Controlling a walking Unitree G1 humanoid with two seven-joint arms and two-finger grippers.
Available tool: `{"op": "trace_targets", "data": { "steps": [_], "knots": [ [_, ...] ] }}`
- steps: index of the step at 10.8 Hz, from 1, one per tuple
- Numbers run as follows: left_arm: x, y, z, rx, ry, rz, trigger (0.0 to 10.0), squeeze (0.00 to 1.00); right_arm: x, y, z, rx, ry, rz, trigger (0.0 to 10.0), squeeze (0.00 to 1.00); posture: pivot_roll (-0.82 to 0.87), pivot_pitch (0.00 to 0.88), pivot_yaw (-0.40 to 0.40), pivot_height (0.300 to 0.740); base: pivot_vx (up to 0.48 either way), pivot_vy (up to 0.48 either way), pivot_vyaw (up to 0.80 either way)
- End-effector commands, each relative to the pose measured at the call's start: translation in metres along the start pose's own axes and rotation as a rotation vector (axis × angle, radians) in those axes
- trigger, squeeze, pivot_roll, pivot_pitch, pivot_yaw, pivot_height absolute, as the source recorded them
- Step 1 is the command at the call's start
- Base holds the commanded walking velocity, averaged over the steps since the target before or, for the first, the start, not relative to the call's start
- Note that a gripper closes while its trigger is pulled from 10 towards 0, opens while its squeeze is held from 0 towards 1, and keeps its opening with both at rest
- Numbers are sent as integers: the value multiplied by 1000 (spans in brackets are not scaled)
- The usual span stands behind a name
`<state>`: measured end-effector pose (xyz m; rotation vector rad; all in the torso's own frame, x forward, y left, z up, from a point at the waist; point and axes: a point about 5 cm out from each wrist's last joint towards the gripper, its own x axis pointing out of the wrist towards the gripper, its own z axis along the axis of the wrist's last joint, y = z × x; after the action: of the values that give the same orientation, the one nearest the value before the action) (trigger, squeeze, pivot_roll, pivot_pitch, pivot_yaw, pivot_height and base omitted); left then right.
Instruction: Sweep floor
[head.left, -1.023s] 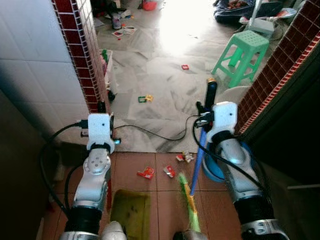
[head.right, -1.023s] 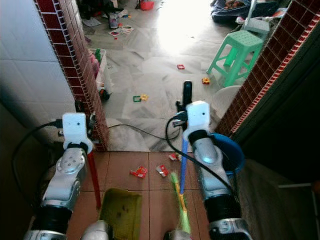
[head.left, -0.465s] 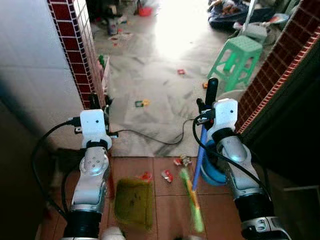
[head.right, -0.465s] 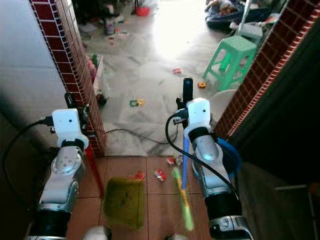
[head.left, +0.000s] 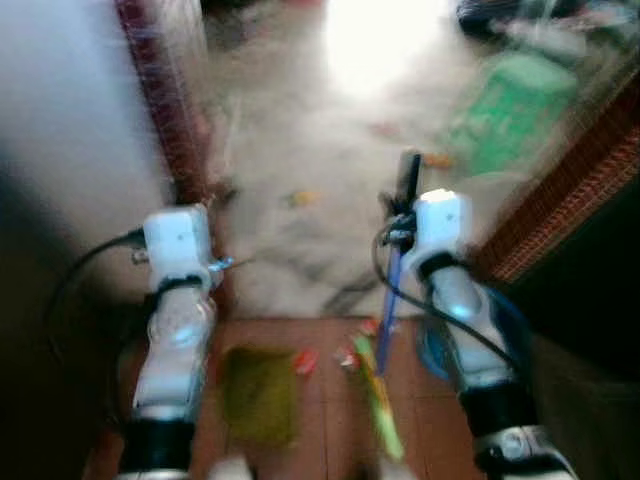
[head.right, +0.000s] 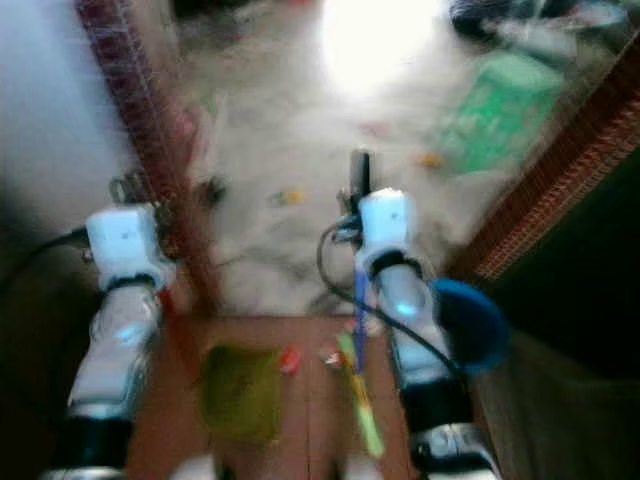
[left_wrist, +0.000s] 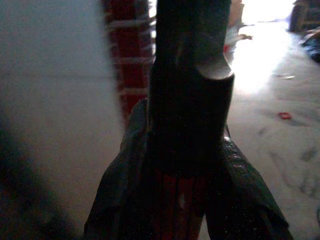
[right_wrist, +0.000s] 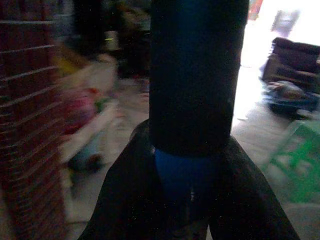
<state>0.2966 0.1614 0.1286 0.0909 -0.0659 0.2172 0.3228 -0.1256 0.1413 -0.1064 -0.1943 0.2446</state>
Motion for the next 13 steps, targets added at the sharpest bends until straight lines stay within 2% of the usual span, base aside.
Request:
{"op": "trace_targets", "data": {
  "steps": [1,4,7,10,13],
  "knots": [
    [0,-14,15,-20,-65,-34,10000,0,-2,-17,4,-39,-20,-43,10000,0,15,51,-70,740,0,274,0],
    [0,-14,17,-8,-82,-29,10000,0,-2,-17,4,-41,-21,-43,10000,0,14,55,-70,740,0,0,0],
    [1,-10,18,67,-135,34,10000,0,-3,-18,4,-45,-19,-46,10000,0,9,62,-69,740,0,0,0],
    [3,-8,5,110,-143,119,10000,0,-3,-16,4,-38,-20,-40,10000,0,1,68,-73,740,0,0,0],
    [8,-24,-11,89,-127,134,10000,0,-8,-18,7,-51,-22,-31,10000,0,-35,108,-70,740,0,0,0]
  ]
}}
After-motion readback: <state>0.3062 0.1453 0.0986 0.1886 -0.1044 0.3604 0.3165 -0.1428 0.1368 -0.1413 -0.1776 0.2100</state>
